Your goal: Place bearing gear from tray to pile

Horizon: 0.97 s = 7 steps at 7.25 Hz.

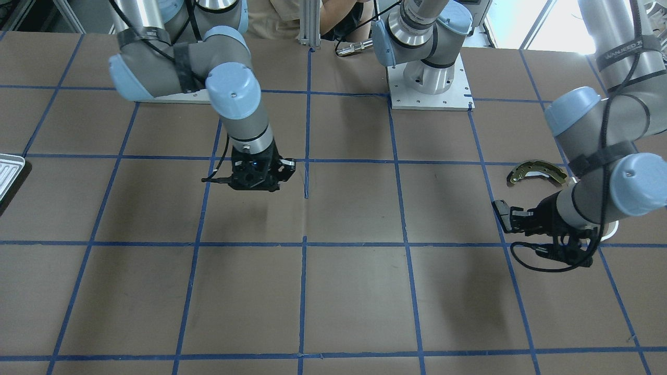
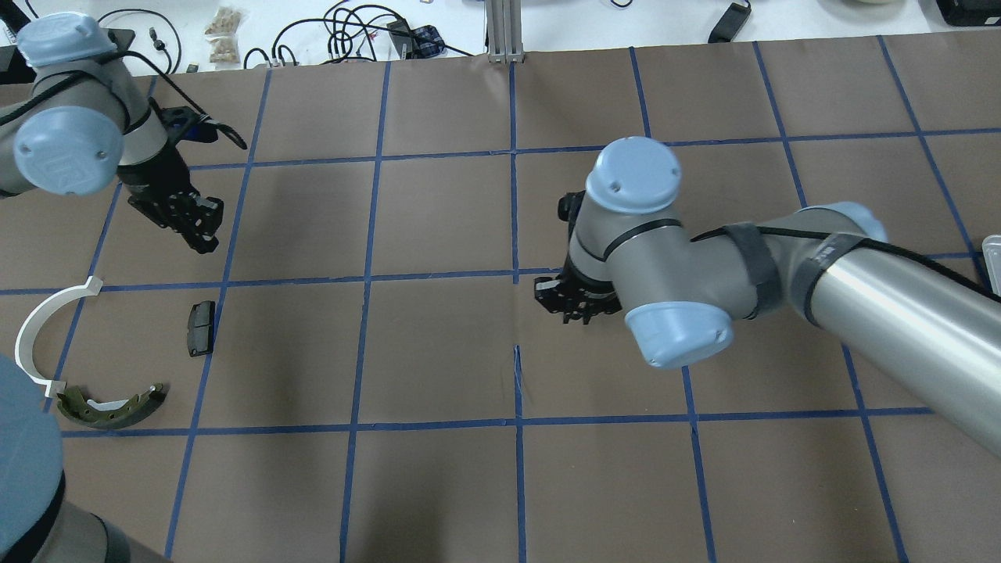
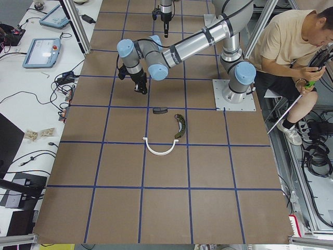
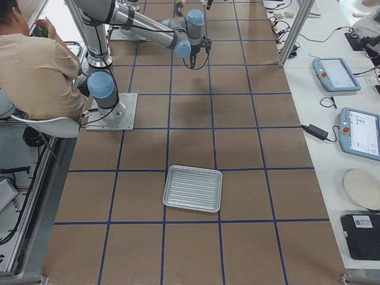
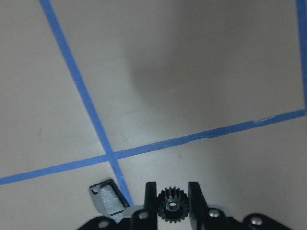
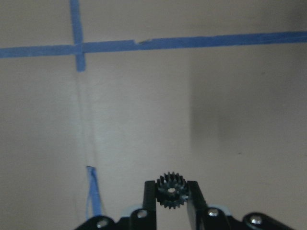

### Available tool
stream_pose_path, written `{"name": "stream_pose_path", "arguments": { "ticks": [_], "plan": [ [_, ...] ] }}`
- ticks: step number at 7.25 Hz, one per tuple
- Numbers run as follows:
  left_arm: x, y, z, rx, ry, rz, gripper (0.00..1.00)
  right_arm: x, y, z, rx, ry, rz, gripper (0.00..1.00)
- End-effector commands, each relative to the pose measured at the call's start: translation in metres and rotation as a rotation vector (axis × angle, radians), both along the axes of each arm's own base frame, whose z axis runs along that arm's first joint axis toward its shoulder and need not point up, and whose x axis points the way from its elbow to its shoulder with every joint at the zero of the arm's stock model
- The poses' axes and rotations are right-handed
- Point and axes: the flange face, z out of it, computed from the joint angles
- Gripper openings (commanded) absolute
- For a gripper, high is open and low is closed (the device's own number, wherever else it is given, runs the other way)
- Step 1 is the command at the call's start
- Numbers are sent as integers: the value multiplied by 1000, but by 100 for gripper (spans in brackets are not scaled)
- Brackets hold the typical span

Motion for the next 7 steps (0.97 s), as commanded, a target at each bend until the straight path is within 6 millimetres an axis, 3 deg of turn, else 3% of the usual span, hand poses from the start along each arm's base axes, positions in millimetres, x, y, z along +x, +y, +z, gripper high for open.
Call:
{"name": "stream_pose_path", "arguments": {
  "ticks": [1,2,3,4,5,6,7],
  "plan": [
    [83,27,-24,7,29,43,0,65,23,-23,-39,-36,-78,0],
    [112,38,-36,16,46,51,0,71,26,-24,-32,-40,-122,14],
    [120,44,-44,30,59,50,0,76,27,-23,-7,-82,-141,35],
    [116,50,-54,47,73,50,0,76,27,-25,-3,-81,-136,84],
    [111,58,-68,46,73,56,0,71,21,-24,-4,-80,-141,100],
    [104,69,-86,45,71,46,0,61,1,-10,-24,-69,-124,100],
    [102,75,-95,21,51,42,0,30,-28,7,45,-2,-59,100]
  ]
}}
